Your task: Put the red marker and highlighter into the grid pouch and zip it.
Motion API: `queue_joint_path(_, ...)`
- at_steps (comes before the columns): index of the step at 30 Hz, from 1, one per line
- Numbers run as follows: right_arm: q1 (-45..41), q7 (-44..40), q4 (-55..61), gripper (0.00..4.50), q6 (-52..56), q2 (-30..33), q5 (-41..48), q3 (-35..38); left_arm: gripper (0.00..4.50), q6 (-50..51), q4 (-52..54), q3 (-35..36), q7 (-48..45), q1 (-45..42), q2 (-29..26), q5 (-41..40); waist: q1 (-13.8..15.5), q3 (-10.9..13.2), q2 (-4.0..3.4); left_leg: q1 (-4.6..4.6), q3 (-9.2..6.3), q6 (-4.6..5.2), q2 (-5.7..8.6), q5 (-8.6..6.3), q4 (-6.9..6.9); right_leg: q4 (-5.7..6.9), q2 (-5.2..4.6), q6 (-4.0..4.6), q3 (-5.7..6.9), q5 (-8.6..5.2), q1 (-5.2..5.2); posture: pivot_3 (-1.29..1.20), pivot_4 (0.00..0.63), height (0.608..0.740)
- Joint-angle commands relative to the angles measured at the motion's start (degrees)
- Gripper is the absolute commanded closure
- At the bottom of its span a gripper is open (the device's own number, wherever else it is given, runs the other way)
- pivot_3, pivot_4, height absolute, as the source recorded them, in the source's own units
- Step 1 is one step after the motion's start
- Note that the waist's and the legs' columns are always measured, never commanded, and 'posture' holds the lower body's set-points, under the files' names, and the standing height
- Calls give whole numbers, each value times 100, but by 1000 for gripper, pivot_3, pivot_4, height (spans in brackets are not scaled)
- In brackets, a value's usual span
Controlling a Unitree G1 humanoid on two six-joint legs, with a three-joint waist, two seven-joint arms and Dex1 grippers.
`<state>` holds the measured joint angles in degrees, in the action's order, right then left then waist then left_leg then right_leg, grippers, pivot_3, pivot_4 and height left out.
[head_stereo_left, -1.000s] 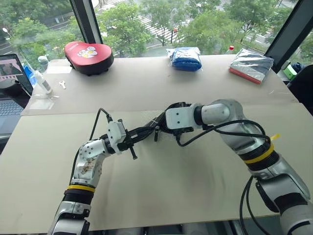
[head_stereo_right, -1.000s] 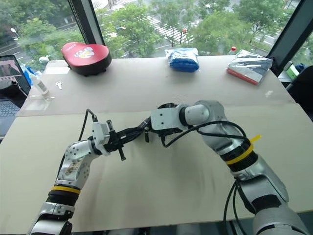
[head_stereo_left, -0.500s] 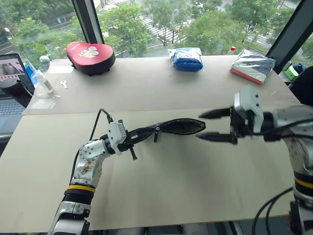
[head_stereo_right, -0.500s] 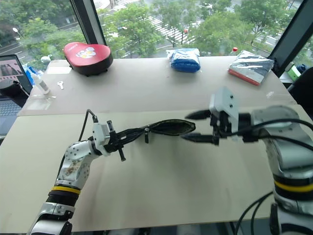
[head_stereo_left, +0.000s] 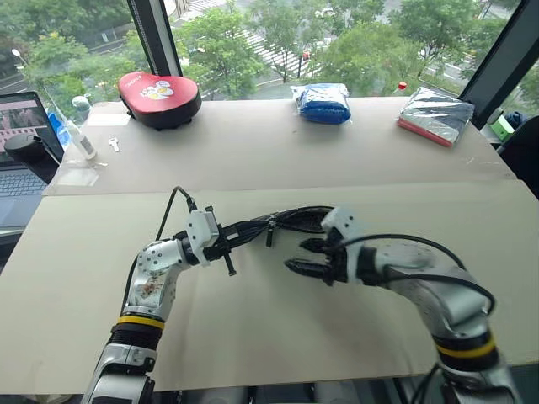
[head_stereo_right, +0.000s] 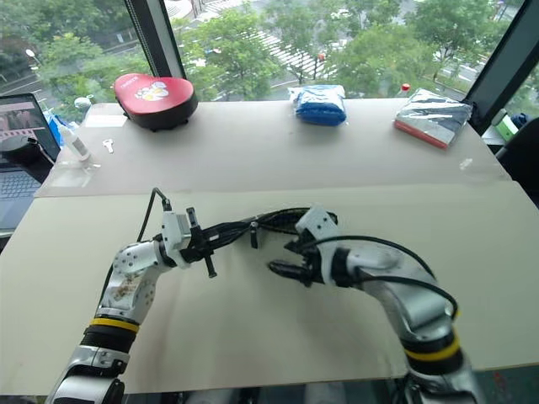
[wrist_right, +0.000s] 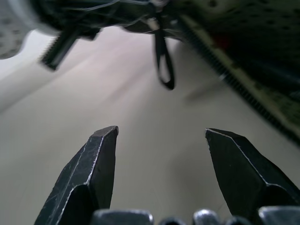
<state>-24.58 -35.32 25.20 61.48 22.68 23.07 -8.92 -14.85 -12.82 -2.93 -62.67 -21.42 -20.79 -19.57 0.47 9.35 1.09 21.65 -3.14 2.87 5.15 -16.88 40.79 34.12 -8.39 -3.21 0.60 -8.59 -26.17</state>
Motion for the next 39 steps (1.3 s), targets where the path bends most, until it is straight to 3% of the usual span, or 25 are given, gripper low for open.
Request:
queue_joint_path(1, -304, 240, -55, 1204, -161, -238, -63, -189, 4500, -128, 37, 1, -25, -110, 27, -11, 0, 0, 0, 1, -2, 0, 0, 0, 0, 0, 0, 0, 2, 0, 0, 0, 150, 740)
queue_joint_path(10, -708, 379, -448, 1204, -331, -432, -150, -385, 4500, -159, -41, -6, 3, -157, 98, -4, -51, 0, 0, 1, 0, 1, 1, 0, -1, 0, 1, -1, 4, 1, -1, 0, 150, 740)
queue_joint_path(13, -700, 334, -408, 1814, -406, -338, -159, -370, 4500, -175, -81, 5, 0, -175, 117, 0, -68, 0, 0, 0, 0, 1, 1, 0, -1, 0, 1, -2, 4, 1, -1, 0, 150, 740)
queue_joint_path(21, -668, 227, -259, 4469, -468, -94, -90, -261, 4500, -236, -213, -1, -5, -261, 171, 18, -100, 0, 0, 1, 0, 1, 1, 0, -2, 0, 2, -2, 5, 1, -1, 0, 150, 740)
queue_joint_path(31, -232, 305, 313, 4469, -242, 184, 138, 120, 4500, -287, -256, -28, -12, -269, 226, 25, -106, 0, 0, 2, 0, 3, 1, -1, -2, -2, 1, -2, 3, 1, 0, 0, 150, 740)
queue_joint_path(39, 387, -54, 703, 4469, -18, 1631, 367, 1140, 4500, -269, -256, -18, -10, -260, 224, 13, -45, 0, 0, 3, 1, 8, 1, -4, -1, -6, 1, -3, 4, 1, 3, 0, 150, 740)
